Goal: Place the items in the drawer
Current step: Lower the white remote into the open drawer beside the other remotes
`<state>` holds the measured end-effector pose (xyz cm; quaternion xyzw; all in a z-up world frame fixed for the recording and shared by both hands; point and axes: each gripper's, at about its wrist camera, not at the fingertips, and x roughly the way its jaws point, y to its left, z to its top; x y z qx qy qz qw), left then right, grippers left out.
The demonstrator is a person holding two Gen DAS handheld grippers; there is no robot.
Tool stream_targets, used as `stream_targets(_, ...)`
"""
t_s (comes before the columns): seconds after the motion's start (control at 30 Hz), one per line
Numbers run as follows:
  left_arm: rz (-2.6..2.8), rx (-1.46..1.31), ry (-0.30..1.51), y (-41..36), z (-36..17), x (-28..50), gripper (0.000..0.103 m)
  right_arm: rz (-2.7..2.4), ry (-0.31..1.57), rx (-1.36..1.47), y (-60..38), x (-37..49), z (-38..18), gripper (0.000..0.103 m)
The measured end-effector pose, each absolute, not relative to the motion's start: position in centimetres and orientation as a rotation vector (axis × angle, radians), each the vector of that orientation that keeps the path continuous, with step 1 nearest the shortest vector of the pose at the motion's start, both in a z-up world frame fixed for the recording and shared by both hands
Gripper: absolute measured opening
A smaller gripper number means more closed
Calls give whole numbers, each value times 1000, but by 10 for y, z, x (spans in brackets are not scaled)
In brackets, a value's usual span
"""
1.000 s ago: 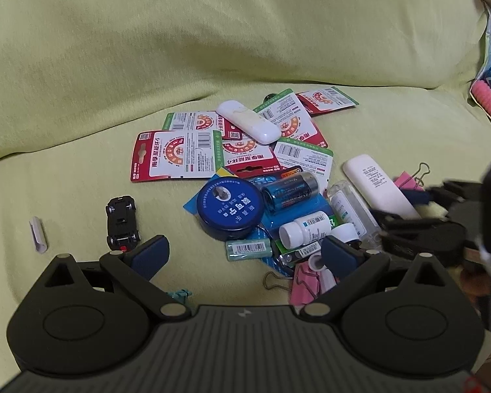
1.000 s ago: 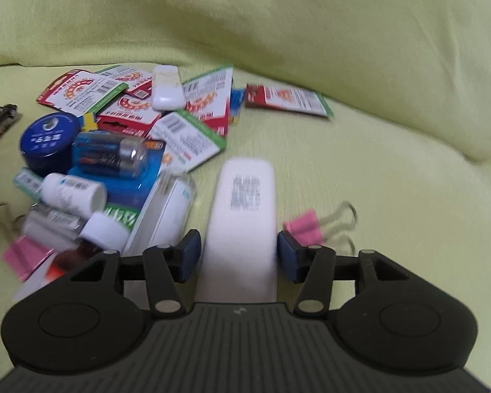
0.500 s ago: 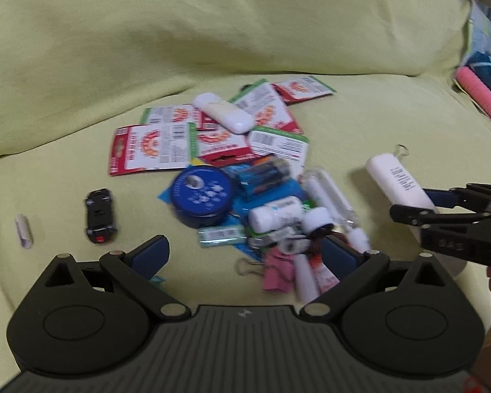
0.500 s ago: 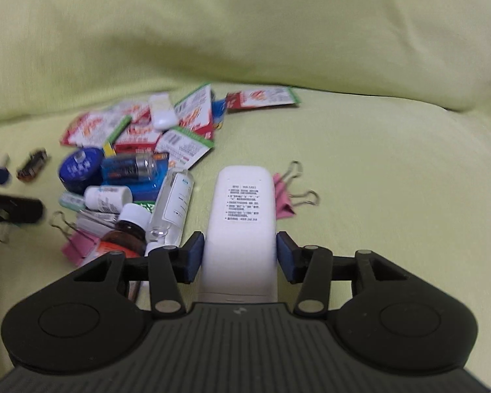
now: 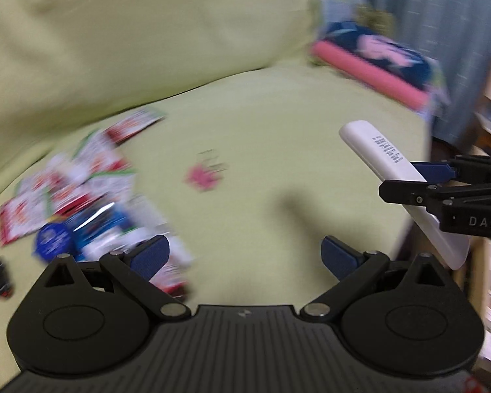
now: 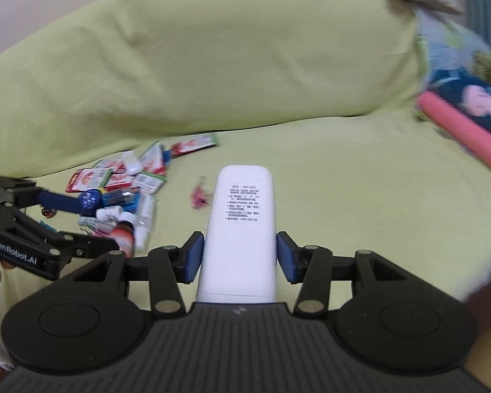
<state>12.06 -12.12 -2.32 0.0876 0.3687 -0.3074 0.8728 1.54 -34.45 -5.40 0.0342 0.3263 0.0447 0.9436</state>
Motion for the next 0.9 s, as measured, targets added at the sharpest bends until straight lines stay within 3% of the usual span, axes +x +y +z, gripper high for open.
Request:
stream_targets(0.43,-1168,344,731,-263,-3,-5,100,-212,743,60,-446,-206,-11,44)
stream_targets(0.9,-1338,517,762,-307,-17,-75,100,61,931,65,-467,-249,-99,44)
